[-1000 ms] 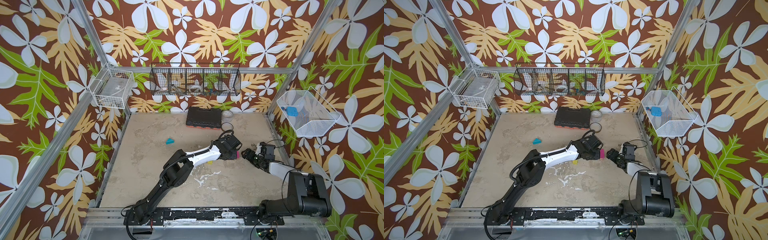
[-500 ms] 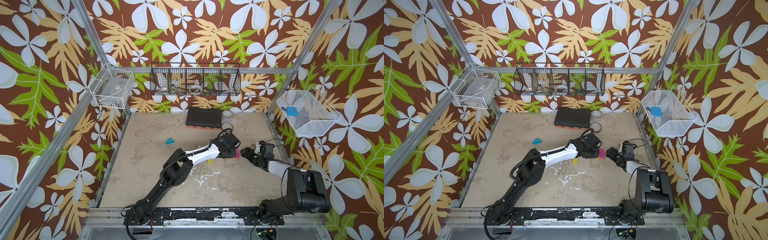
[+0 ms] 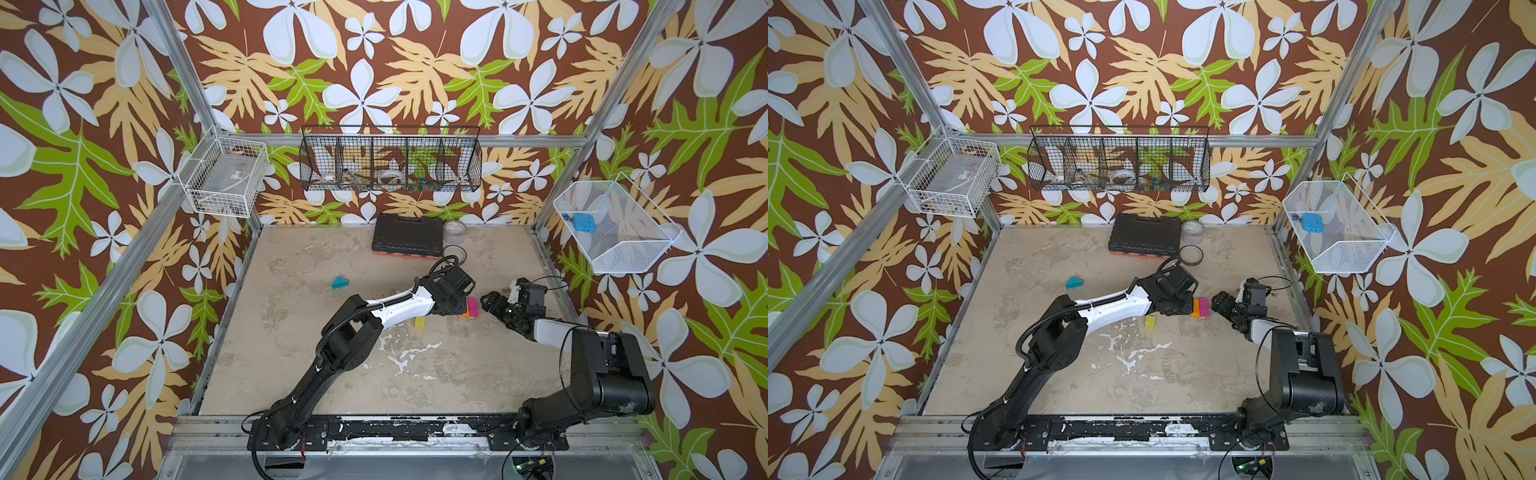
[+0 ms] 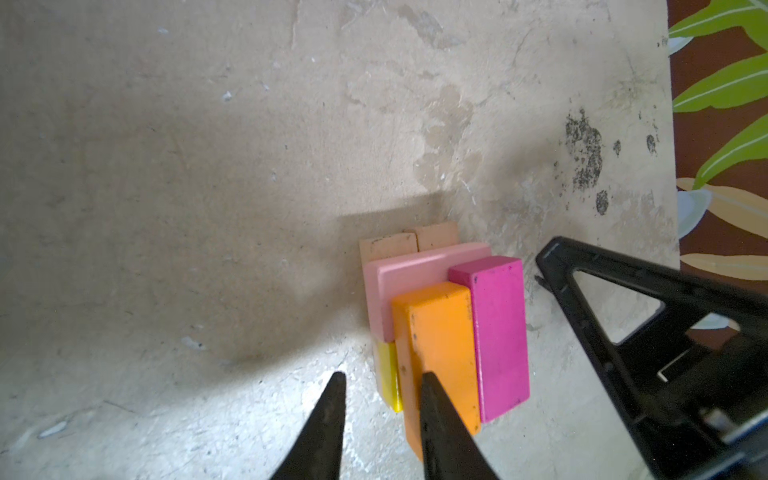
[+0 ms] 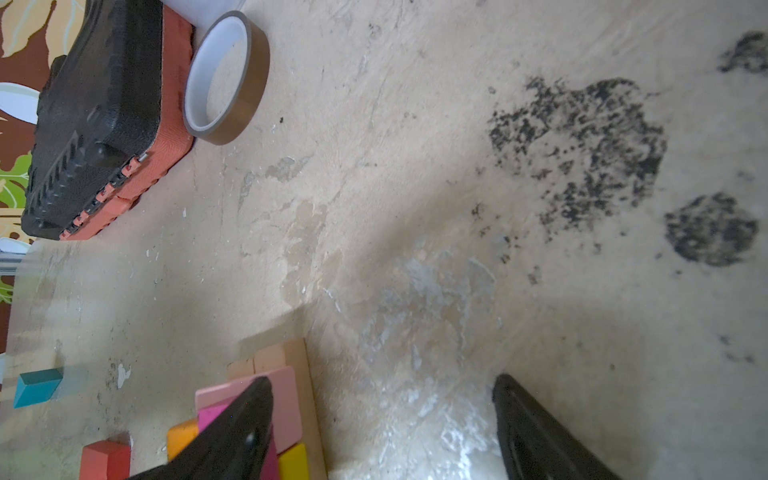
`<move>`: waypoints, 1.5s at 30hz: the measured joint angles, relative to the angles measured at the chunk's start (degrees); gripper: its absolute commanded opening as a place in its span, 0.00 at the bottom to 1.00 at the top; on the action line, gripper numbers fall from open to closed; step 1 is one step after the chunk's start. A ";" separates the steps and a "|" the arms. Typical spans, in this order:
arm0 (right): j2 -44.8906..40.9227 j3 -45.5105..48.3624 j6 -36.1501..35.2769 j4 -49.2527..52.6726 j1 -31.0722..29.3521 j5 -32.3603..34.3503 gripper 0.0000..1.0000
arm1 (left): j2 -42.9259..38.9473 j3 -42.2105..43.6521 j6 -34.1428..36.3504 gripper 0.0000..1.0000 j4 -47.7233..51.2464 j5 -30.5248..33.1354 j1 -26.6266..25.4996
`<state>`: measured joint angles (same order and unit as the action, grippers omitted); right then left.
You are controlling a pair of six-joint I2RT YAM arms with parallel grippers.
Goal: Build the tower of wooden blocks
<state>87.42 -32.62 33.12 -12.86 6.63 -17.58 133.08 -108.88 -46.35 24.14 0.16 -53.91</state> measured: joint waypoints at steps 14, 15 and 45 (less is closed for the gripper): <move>-2.49 2.32 0.11 0.04 -0.28 2.82 0.84 | -4.20 7.04 0.00 0.49 -6.29 -3.43 0.00; -2.49 2.47 0.20 -0.15 -0.28 2.86 0.84 | -4.57 7.61 0.00 0.49 -6.80 -3.50 0.00; -2.93 0.63 -0.04 8.96 -1.27 3.32 0.22 | -6.12 11.34 0.00 0.48 -11.06 -4.79 0.13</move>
<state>84.49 -31.99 33.08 -3.90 5.37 -14.26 126.96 -97.54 -46.35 13.08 -4.62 -53.78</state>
